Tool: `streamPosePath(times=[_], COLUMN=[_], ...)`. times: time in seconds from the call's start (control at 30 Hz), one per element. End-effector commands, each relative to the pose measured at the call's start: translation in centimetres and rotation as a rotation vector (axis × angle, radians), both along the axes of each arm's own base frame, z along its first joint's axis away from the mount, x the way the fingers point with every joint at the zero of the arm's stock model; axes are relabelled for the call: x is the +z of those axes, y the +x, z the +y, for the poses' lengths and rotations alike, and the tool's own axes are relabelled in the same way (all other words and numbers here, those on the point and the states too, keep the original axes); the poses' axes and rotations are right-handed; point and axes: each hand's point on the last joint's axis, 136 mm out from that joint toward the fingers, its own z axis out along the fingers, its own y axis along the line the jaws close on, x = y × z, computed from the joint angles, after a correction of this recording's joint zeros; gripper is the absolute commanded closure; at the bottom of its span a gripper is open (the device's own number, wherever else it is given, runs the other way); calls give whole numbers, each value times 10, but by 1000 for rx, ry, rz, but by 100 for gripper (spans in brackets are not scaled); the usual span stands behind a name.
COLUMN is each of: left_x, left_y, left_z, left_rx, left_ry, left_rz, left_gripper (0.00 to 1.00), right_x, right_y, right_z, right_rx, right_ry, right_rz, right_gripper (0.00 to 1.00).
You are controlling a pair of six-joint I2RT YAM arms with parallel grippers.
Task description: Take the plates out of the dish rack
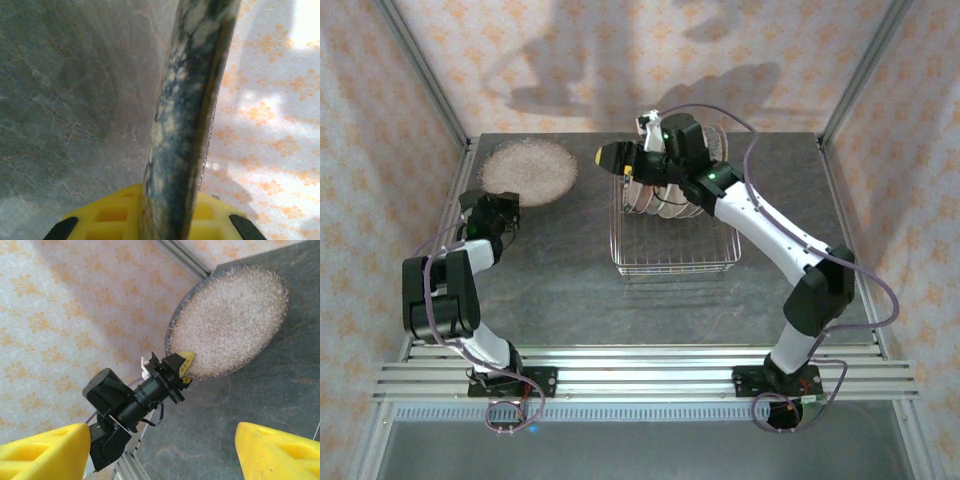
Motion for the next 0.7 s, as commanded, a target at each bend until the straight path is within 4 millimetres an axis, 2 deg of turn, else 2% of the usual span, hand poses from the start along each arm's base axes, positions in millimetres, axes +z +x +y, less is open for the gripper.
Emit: streamPosePath(times=[0.0,0.43,0.67], left_x=[126,86,74], left_y=[36,71,84], left_z=[5,14,17], left_rx=[-56,-77,-88], left_ry=[121,94,88], left_rz=[-442,-406,-388], left_gripper=[100,100,100], right_x=[54,43,40], right_y=[-1,1,2], right_z=[-9,-6,-3], right_rx=[-40,-25,-12], right_ry=[102,66,59], right_rz=[-194,-183,-183], right_gripper=[23,22,22])
